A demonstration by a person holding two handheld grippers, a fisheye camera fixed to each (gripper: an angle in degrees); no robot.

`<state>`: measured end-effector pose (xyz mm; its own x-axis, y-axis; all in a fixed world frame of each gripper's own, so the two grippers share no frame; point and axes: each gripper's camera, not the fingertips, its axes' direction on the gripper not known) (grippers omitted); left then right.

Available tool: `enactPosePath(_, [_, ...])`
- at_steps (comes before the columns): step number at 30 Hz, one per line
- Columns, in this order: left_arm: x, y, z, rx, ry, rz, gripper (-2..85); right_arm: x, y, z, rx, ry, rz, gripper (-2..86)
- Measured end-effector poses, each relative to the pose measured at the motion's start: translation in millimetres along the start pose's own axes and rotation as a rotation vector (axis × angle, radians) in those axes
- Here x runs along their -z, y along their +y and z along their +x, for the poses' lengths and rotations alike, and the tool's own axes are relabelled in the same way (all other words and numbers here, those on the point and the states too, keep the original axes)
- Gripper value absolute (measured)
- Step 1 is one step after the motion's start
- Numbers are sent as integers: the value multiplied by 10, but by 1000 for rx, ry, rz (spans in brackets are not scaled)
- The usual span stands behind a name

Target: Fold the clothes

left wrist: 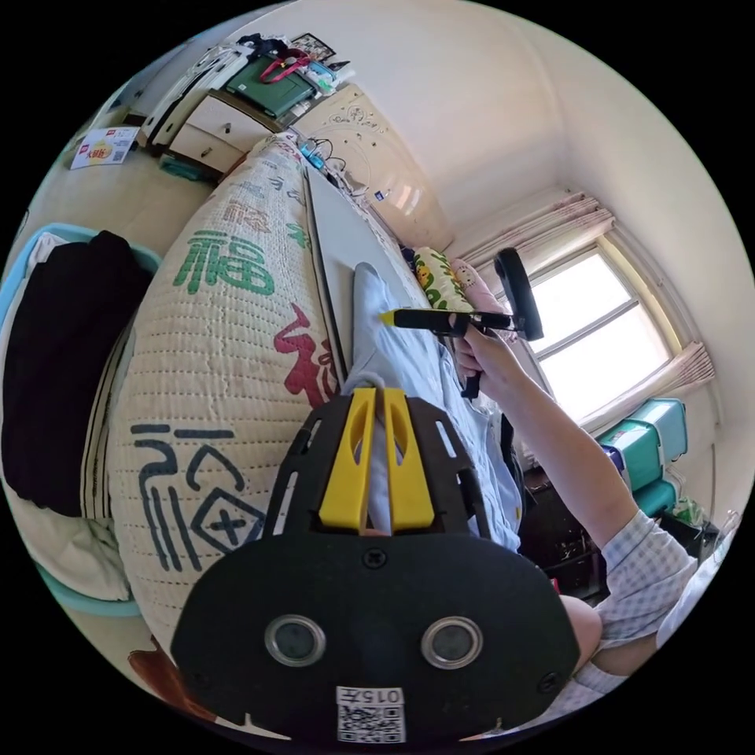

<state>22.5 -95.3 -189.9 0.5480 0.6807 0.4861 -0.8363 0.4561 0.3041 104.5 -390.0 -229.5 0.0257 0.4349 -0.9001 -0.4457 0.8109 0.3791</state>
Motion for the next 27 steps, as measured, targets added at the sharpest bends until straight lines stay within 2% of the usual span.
enactPosePath(2, [83,16,41,-10,-29,43,-1,144,-131,-66,22,15,57,0])
enactPosePath(6, [140,-2,41,-7,-23,63,-3,239,-433,-64,21,39,7,5])
enactPosePath(9, [145,-30,13,4,-2,57,-4,207,-414,182,-45,33,-45,93])
enactPosePath(12, [154,-50,32,-2,-3,56,-4,86,-272,512,-114,-41,-107,123])
enactPosePath(17, [154,-86,23,7,9,52,-4,-16,-110,892,-179,-245,-112,84])
enactPosePath(22, [162,-115,56,3,-6,56,-4,24,-142,813,-96,-156,-77,38])
enactPosePath(27, [307,-83,67,37,-67,153,-5,116,-410,459,-2,-70,37,26])
